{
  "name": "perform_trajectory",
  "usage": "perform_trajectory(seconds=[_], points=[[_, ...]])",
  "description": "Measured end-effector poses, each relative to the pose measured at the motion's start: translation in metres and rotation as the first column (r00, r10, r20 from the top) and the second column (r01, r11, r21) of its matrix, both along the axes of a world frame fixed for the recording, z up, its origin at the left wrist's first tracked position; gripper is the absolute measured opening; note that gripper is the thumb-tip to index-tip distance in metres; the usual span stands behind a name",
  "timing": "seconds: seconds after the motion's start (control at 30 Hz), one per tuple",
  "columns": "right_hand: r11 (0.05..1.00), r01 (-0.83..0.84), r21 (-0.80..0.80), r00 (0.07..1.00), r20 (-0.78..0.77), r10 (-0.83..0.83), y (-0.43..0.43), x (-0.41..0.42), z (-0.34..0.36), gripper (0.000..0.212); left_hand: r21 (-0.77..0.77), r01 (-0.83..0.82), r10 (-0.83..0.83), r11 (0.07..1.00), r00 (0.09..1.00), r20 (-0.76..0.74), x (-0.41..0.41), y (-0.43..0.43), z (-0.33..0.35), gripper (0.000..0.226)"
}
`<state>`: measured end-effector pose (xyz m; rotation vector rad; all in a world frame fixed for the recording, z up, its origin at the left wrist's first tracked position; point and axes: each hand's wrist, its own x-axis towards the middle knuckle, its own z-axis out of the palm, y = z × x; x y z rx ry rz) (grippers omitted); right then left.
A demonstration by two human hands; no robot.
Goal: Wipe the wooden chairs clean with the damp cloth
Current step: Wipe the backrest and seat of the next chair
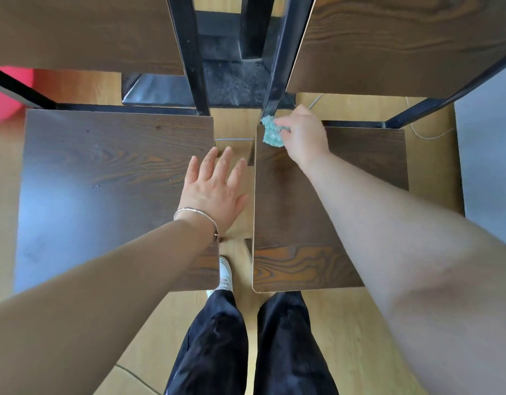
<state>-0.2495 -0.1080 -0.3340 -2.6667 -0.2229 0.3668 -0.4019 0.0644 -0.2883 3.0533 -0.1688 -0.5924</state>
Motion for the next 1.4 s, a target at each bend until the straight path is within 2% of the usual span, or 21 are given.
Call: perform_trajectory(seconds=[0.1,0.17,0.3,0.4,0.47,0.53,0.63,0.73,0.8,0.87,0.9,0.97,1.07,1.13,1.2,1.4], points=[[0.976,-0.125,-0.181,0.991,-0.065,0.115,0.009,0.011,-0.009,0.032,0.007,-0.004,0.004,1.0,1.0,0.005,0.003,0.004,-0.007,0.069],[0.956,-0.197,-0.216,0.98,-0.067,0.187,0.006,0.003,-0.012,0.037,0.007,-0.006,0.006,1.0,1.0,-0.001,0.003,0.004,-0.01,0.07],[0.95,-0.224,-0.218,0.975,-0.049,0.219,-0.009,-0.044,-0.02,0.023,0.0,-0.013,0.013,1.0,1.0,-0.003,-0.001,0.003,-0.008,0.069],[0.927,-0.309,-0.211,0.951,-0.038,0.308,-0.024,-0.099,-0.018,0.018,-0.012,-0.007,0.007,1.0,1.0,0.005,-0.002,0.002,-0.002,0.068],[0.902,-0.395,-0.174,0.918,-0.029,0.396,-0.037,-0.143,-0.014,0.023,-0.012,0.004,-0.004,1.0,1.0,0.004,-0.003,0.0,0.0,0.068],[0.87,-0.471,-0.144,0.882,-0.093,0.462,-0.052,-0.185,-0.011,0.03,-0.014,0.016,-0.016,1.0,1.0,-0.008,-0.005,-0.004,0.002,0.068],[0.861,-0.495,-0.118,0.865,-0.157,0.476,-0.068,-0.225,-0.008,0.034,-0.026,0.043,-0.044,0.999,0.999,-0.016,-0.008,-0.014,0.003,0.067],[0.878,-0.476,-0.056,0.869,-0.186,0.459,-0.07,-0.226,-0.005,0.035,-0.026,0.054,-0.054,0.998,0.999,0.0,-0.013,-0.023,0.007,0.066],[0.926,-0.376,0.034,0.912,-0.165,0.377,-0.077,-0.21,0.001,0.037,-0.028,0.046,-0.046,0.999,0.999,-0.007,-0.016,-0.03,0.009,0.065],[0.988,-0.128,0.089,0.991,-0.028,0.131,-0.099,-0.187,0.006,0.041,-0.019,0.051,-0.052,0.999,0.998,-0.026,-0.018,-0.038,0.01,0.065],[0.996,0.019,0.087,0.998,0.051,-0.023,-0.118,-0.173,0.007,0.044,-0.01,0.058,-0.058,0.998,0.998,-0.032,-0.019,-0.043,0.009,0.065],[0.96,0.277,0.036,0.949,0.146,-0.279,-0.161,-0.144,0.008,0.043,-0.001,0.064,-0.064,0.998,0.997,-0.04,-0.018,-0.052,0.007,0.065],[0.874,0.474,-0.103,0.878,0.13,-0.461,-0.22,-0.11,0.003,0.037,-0.005,0.051,-0.052,0.999,0.998,-0.033,-0.015,-0.064,0.002,0.064],[0.862,0.473,-0.183,0.878,0.019,-0.478,-0.24,-0.103,-0.001,0.035,-0.01,0.042,-0.042,0.999,0.999,-0.025,-0.013,-0.07,-0.002,0.064],[0.901,0.402,-0.161,0.907,-0.064,-0.416,-0.239,-0.106,-0.003,0.033,-0.022,0.028,-0.029,0.999,0.999,-0.024,-0.015,-0.073,-0.004,0.064],[0.99,0.14,-0.025,0.986,-0.089,-0.142,-0.18,-0.152,-0.013,0.034,-0.009,0.006,-0.006,1.0,0.999,-0.039,-0.036,-0.065,-0.008,0.063]])
